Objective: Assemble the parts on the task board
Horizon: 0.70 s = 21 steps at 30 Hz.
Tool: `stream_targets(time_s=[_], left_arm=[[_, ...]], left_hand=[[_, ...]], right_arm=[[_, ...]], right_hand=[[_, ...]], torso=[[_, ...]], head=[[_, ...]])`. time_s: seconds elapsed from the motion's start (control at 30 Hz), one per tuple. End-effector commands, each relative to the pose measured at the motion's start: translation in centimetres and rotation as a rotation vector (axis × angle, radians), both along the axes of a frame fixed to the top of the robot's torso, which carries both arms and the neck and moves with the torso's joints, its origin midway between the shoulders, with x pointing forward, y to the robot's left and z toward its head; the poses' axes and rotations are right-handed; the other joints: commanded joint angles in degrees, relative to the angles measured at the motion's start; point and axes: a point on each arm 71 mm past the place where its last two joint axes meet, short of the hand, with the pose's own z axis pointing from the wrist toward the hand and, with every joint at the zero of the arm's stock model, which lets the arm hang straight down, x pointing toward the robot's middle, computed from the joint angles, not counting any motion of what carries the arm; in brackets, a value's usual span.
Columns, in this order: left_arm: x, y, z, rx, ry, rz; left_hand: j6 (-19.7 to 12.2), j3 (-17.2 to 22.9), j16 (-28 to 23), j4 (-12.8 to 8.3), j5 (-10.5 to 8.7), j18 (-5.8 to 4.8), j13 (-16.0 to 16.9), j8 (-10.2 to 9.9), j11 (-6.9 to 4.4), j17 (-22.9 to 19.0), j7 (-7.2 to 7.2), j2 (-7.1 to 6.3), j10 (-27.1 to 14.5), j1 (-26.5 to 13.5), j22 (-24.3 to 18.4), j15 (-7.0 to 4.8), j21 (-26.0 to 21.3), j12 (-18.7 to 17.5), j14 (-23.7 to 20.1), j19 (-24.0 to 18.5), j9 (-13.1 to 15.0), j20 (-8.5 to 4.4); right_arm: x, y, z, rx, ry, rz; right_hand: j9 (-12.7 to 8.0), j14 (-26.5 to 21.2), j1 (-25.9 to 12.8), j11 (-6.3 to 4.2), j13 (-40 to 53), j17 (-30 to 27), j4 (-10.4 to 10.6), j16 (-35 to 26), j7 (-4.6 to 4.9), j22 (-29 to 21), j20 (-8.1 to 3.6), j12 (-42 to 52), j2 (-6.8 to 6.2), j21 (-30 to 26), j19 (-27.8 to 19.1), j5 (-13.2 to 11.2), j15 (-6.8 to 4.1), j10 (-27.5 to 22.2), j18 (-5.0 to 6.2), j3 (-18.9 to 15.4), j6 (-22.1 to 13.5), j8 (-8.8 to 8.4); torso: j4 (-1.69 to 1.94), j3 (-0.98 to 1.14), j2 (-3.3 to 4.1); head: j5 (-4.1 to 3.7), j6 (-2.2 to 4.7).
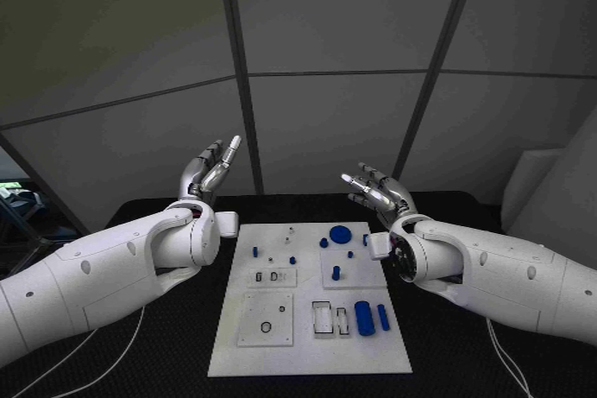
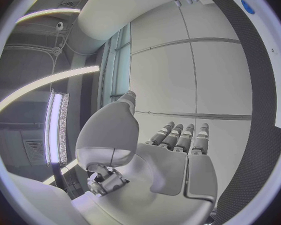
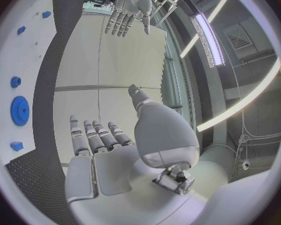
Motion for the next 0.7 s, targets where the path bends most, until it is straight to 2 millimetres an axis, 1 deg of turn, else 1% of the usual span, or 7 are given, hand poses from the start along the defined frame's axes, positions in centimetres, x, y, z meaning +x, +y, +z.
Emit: stream_targets(time_s=[0.03, 0.1, 0.27, 0.3, 0.33, 0.5, 0.7], left_arm=[[0.0, -0.4, 0.4, -0.011, -0.038, -0.053], [0.0, -0.4, 0.4, -0.011, -0.038, -0.053], [0.0, -0.4, 0.4, -0.011, -0.038, -0.053], [0.3, 0.4, 0.4, -0.009, -0.053, -0.068], [0.2, 0.5, 0.4, -0.008, -0.054, -0.067], [-0.1, 0.9, 0.6, 0.004, -0.062, -0.07], [-0.7, 1.4, 0.9, 0.012, -0.064, -0.08]], left_hand=[[0.9, -0.08, 0.34, 0.88, 0.57, 1.28, 0.13, 0.36, 0.74, 0.2, 3.92, 0.1, 0.55, 2.87, 0.12, 0.96, 0.48, 0.39, 0.63, 0.15, 0.13, 1.01], [1.74, -0.42, 0.66, 0.82, 0.46, 0.86, 0.29, 0.5, 1.26, 0.43, 4.4, 0.61, 1.74, 3.97, 0.43, 1.7, 1.03, 0.59, 2.38, 1.23, 0.24, 1.26], [8.56, -1.58, 3.34, 0.52, 0.23, -0.48, 1.31, 1.83, 3.95, 1.78, 6.03, 1.13, 11.81, 8.09, 2.53, 3.07, 5.23, 2.46, 14.95, 9.89, 1.04, 1.34], [10.01, -1.87, 4.26, 0.41, 0.25, -0.64, 1.47, 2.08, 4.51, 2.15, 6.21, 0.83, 14.12, 9.16, 3.38, 3.13, 7.06, 2.82, 19.09, 13.83, 1.17, 1.33], [10.97, -2.16, 4.95, 0.42, 0.24, -0.36, 1.48, 2.14, 5.05, 2.36, 6.32, 0.47, 15.75, 10.4, 4.31, 3.05, 9.15, 2.86, 23.01, 18.46, 1.19, 1.41], [15.05, -2.22, 7.72, 0.38, 0.27, 1.38, 1.8, 2.28, 4.98, 3.0, 4.93, -0.85, 22.26, 15.41, 6.5, 1.4, 15.48, 2.87, 38.4, 32.73, 1.37, 1.25], [30.21, -1.76, 10.04, -1.33, 0.18, 2.64, 3.11, 5.33, 3.62, 3.93, 6.9, -0.02, 40.58, 18.89, 7.15, -0.83, 18.91, 6.21, 48.35, 40.93, 2.82, 0.24]], right_arm=[[0.2, 1.2, 0.0, -0.028, 0.028, 0.195], [0.5, 1.4, 0.1, -0.035, 0.032, 0.223], [0.7, 1.5, 0.2, -0.042, 0.037, 0.25], [1.5, -1.0, 1.5, -0.388, -0.294, 0.153], [1.6, -1.1, 1.5, -0.406, -0.296, 0.165], [1.9, -1.1, 1.9, -0.537, -0.343, 0.217], [2.4, -1.0, 2.8, -0.693, -0.399, 0.256]], right_hand=[[3.67, 29.68, 10.25, -0.36, 3.04, 2.81, -5.13, 7.54, 8.01, 2.94, 0.37, 8.2, 0.33, 6.93, 16.99, 0.03, -0.94, 30.62, 3.87, 1.97, 27.32, 7.37], [3.56, 34.24, 11.24, -1.31, 2.04, 2.03, -6.18, 7.35, 6.86, 3.04, 0.59, 7.91, -0.04, 8.19, 20.14, 0.21, -2.28, 34.86, 5.42, 3.46, 34.24, 8.08], [2.6, 39.79, 11.25, -2.91, 1.55, 1.88, -6.91, 6.93, 5.65, 2.83, -0.08, 6.5, -0.7, 9.27, 23.42, 0.04, -3.55, 39.56, 5.92, 6.16, 38.71, 7.14], [2.42, 41.23, 11.06, -3.06, 1.54, 1.97, -6.93, 7.07, 5.46, 2.92, -0.41, 6.12, -0.84, 9.75, 24.47, 0.03, -3.92, 40.26, 5.93, 6.71, 39.21, 6.82], [2.26, 42.42, 10.79, -3.19, 1.55, 2.01, -6.94, 7.09, 5.41, 2.97, -0.71, 5.73, -1.14, 10.11, 25.31, -0.02, -4.25, 40.86, 5.92, 7.13, 39.55, 6.46], [2.16, 46.91, 9.18, -3.98, 1.61, 2.29, -6.35, 6.86, 4.99, 3.02, -1.87, 4.78, -2.37, 11.3, 28.27, 0.07, -5.52, 44.93, 5.91, 8.98, 42.28, 5.63], [2.16, 50.47, 8.44, -4.81, 1.63, 2.76, -6.12, 6.44, 4.37, 3.08, -3.02, 3.43, -3.75, 12.35, 30.72, 0.22, -6.63, 48.23, 5.9, 11.65, 44.57, 4.76]], torso=[[0.02, -0.01, 0.01], [0.02, -0.01, 0.01], [0.02, -0.01, 0.01], [-0.12, -0.04, 0.9], [-0.11, -0.04, 1.07], [0.08, 0.06, 1.6], [0.4, 0.08, 2.96]], head=[[-0.01, 0.01], [-0.01, 0.01], [-0.01, 0.01], [0.04, -1.33], [0.1, -1.65], [0.04, -2.18], [0.0, -1.73]])
